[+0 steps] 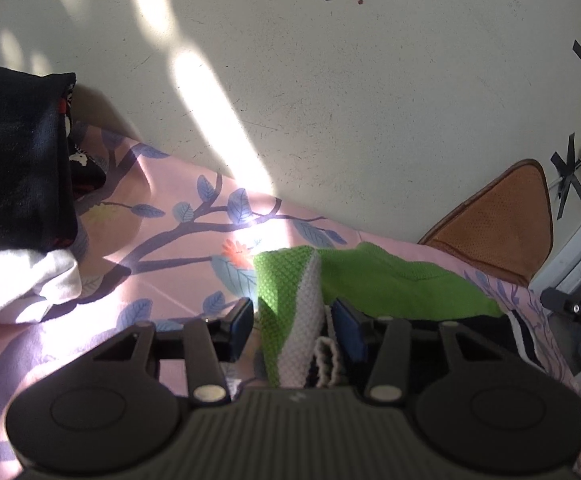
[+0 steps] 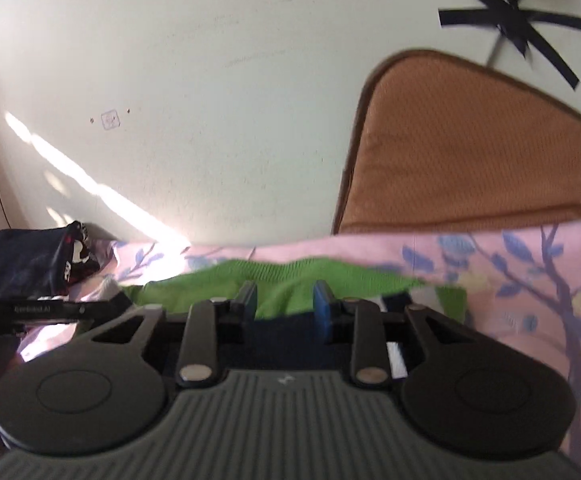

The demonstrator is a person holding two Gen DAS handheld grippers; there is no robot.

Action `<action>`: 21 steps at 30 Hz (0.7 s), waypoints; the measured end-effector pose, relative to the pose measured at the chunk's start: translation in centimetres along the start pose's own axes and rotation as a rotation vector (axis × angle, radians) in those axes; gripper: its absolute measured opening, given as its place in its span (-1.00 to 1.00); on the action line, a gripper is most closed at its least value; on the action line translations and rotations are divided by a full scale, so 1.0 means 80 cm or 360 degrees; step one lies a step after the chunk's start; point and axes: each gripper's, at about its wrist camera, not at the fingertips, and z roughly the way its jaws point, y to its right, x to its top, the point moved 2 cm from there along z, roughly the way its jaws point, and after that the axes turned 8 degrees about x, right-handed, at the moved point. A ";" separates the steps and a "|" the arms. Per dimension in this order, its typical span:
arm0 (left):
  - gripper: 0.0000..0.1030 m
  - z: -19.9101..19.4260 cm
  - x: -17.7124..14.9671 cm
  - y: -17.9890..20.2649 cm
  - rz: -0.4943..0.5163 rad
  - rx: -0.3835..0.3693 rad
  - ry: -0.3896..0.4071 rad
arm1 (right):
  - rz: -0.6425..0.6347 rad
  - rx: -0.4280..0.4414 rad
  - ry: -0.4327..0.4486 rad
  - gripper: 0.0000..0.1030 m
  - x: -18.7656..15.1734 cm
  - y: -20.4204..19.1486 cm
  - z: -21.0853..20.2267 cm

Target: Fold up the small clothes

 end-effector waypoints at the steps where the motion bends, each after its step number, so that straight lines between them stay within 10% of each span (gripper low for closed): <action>1: -0.13 0.001 0.001 -0.003 -0.0022 0.0013 -0.0002 | -0.0031 0.0003 -0.0025 -0.06 0.014 0.000 0.011; 13: -0.13 0.015 0.006 -0.009 -0.0051 0.0065 -0.0027 | 0.0083 -0.0054 -0.0580 0.08 0.021 0.079 0.176; 16: -0.13 0.016 0.005 -0.007 -0.0026 0.0077 -0.0016 | -0.0108 -0.0043 -0.0556 -0.70 0.016 0.056 0.172; 21: -0.17 0.001 0.011 -0.010 -0.0042 0.0053 0.0109 | -0.0200 0.0080 -0.0266 -0.73 0.035 0.023 0.079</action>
